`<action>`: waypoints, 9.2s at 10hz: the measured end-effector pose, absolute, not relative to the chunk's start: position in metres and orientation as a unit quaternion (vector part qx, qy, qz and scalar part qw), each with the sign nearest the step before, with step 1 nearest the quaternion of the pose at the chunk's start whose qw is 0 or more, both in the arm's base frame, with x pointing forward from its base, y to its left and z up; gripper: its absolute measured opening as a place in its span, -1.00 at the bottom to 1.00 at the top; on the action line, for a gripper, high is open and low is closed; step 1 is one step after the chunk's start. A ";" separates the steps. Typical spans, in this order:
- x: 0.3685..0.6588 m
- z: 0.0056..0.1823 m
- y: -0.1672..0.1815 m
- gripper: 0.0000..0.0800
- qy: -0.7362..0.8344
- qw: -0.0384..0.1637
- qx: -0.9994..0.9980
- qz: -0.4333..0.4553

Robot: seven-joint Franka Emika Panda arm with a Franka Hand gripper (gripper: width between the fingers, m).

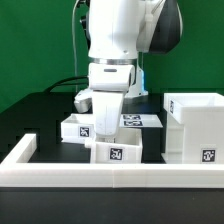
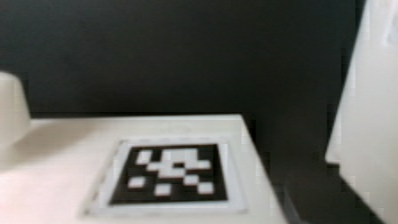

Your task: Assemble drawer

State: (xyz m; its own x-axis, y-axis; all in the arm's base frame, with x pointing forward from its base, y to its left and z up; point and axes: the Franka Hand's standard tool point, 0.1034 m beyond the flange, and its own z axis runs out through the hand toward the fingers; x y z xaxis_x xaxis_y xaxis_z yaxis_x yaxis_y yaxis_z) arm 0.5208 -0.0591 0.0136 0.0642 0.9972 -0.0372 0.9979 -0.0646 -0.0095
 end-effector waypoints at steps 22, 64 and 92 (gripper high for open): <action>0.540 0.012 -0.008 -0.90 0.682 0.016 0.731 0.004; 0.579 0.049 -0.036 0.62 0.687 0.018 0.726 -0.018; 0.586 0.020 0.032 0.62 0.709 -0.046 0.700 0.071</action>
Offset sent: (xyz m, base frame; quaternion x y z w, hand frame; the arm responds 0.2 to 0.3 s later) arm 0.0163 0.0438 0.0131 0.0195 -0.0061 0.0054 0.9998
